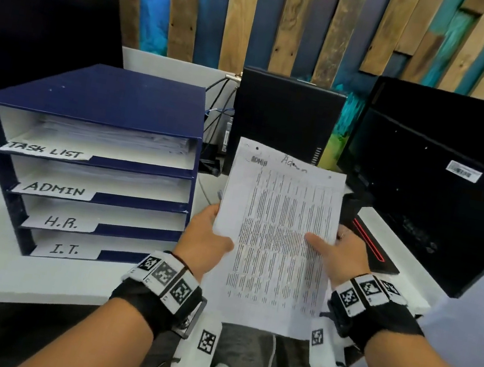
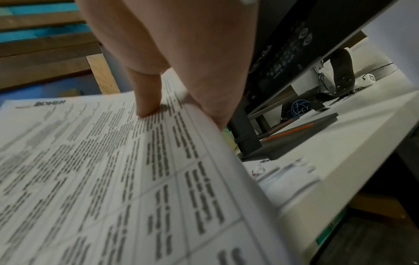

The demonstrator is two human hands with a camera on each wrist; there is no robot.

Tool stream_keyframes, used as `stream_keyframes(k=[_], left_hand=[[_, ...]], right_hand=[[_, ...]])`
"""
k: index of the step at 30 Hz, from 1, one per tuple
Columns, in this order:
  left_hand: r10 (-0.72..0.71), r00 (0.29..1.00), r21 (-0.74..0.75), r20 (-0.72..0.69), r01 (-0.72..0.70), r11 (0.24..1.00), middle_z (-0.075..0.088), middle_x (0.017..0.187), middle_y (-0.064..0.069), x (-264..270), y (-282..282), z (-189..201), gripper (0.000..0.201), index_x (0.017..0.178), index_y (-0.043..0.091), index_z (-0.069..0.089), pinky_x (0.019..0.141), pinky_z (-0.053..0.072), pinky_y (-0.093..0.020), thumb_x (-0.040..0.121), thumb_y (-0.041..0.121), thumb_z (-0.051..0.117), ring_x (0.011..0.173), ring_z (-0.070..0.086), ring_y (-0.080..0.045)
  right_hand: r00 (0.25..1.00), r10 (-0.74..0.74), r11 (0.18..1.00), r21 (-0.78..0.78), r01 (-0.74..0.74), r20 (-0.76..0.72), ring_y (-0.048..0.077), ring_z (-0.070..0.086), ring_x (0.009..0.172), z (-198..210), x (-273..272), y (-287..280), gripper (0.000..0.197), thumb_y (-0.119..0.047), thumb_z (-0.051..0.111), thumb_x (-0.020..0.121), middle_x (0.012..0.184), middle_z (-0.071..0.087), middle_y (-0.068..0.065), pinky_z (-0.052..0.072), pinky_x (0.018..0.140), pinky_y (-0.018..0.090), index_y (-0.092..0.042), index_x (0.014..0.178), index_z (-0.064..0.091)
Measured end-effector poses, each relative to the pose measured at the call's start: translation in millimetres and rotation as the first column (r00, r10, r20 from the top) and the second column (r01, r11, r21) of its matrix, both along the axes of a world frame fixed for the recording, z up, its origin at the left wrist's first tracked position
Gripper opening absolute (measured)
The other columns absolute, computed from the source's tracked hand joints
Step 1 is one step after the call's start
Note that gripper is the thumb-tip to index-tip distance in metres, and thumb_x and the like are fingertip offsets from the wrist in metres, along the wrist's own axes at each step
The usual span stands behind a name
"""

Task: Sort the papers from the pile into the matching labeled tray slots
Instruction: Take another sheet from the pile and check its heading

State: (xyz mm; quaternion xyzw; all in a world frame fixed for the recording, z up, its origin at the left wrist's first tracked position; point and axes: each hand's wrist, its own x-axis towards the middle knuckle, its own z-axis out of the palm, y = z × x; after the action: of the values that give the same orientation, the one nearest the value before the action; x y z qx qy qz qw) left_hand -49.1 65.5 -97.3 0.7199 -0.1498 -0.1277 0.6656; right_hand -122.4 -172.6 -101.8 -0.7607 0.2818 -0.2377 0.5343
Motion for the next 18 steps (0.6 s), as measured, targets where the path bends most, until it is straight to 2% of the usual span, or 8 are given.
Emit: stream_keyframes(k=[4,6,8,11,13,14,16,18], left_hand=[[0.090,0.995,-0.032,0.032,-0.089,0.996,0.071,0.107,0.003,-3.7,8.6,-0.4,0.019,0.113,0.023,0.062,0.083,0.057,-0.037,0.095,0.019,0.064,0.094,0.069,-0.018],[0.150,0.979,0.037,0.135,-0.156,0.987,0.072,0.104,0.002,-5.8,14.4,-3.9,0.018,0.113,0.018,0.066,0.076,0.056,-0.030,0.095,0.021,0.063,0.090,0.069,-0.017],[0.175,0.971,0.068,0.162,-0.188,0.980,0.073,0.100,0.002,-8.7,23.3,-9.7,0.018,0.110,0.016,0.070,0.075,0.057,-0.032,0.095,0.024,0.063,0.087,0.070,-0.016],[0.185,0.972,0.044,0.146,-0.193,0.980,0.071,0.076,0.005,-18.4,40.2,-18.4,0.022,0.082,0.014,0.071,0.054,0.050,-0.019,0.094,0.031,0.064,0.064,0.065,-0.012],[0.239,0.960,0.076,0.142,-0.252,0.965,0.053,0.053,0.005,-23.6,56.8,-27.2,0.046,0.056,0.013,0.052,0.041,0.032,-0.013,0.092,0.040,0.063,0.046,0.046,-0.010],[0.280,0.949,0.098,0.142,-0.295,0.950,0.044,0.047,0.006,-26.1,65.4,-30.6,0.054,0.052,0.014,0.042,0.039,0.027,-0.013,0.092,0.044,0.062,0.043,0.037,-0.009],[0.297,0.943,0.105,0.150,-0.314,0.943,0.047,0.048,0.008,-30.2,81.2,-36.6,0.052,0.054,0.012,0.045,0.044,0.032,-0.013,0.092,0.043,0.062,0.042,0.040,-0.006],[0.278,0.947,0.060,0.163,-0.291,0.955,0.068,0.073,0.012,-33.0,95.3,-40.7,0.021,0.076,0.020,0.065,0.060,0.050,-0.019,0.093,0.032,0.064,0.062,0.063,-0.003]], right_hand=[[0.997,0.074,0.994,0.082,-0.074,0.012,0.020,0.073,0.098,-8.0,-15.1,14.0,0.034,-0.005,0.081,0.080,0.107,0.076,-0.001,0.057,0.093,0.051,-0.023,0.106,0.068],[0.993,0.119,0.985,0.125,-0.121,0.021,0.021,0.073,0.100,-12.7,-23.8,22.3,0.040,0.000,0.080,0.079,0.109,0.076,-0.001,0.056,0.093,0.053,-0.021,0.111,0.068],[0.987,0.155,0.977,0.140,-0.159,0.040,0.022,0.073,0.102,-14.8,-33.6,32.3,0.042,0.001,0.079,0.080,0.110,0.076,-0.001,0.055,0.095,0.053,-0.019,0.115,0.068],[0.977,0.192,0.956,0.206,-0.208,0.094,0.023,0.073,0.102,-15.1,-50.6,48.5,0.037,0.001,0.073,0.085,0.111,0.076,0.001,0.055,0.094,0.052,-0.016,0.117,0.068],[0.963,0.239,0.936,0.234,-0.262,0.124,0.023,0.072,0.104,-16.7,-59.2,65.3,0.035,-0.002,0.071,0.087,0.114,0.075,0.001,0.055,0.095,0.053,-0.016,0.119,0.067],[0.957,0.255,0.922,0.263,-0.284,0.138,0.025,0.072,0.105,-18.1,-62.2,73.3,0.035,-0.003,0.070,0.087,0.115,0.074,0.002,0.054,0.095,0.054,-0.016,0.120,0.067],[0.946,0.280,0.888,0.329,-0.321,0.166,0.028,0.071,0.108,-23.2,-65.3,86.5,0.039,-0.007,0.071,0.084,0.118,0.073,0.005,0.052,0.097,0.056,-0.014,0.122,0.065],[0.931,0.319,0.864,0.350,-0.362,0.176,0.029,0.069,0.112,-28.9,-65.3,100.9,0.045,-0.012,0.073,0.080,0.121,0.072,0.007,0.050,0.100,0.058,-0.013,0.125,0.064]])
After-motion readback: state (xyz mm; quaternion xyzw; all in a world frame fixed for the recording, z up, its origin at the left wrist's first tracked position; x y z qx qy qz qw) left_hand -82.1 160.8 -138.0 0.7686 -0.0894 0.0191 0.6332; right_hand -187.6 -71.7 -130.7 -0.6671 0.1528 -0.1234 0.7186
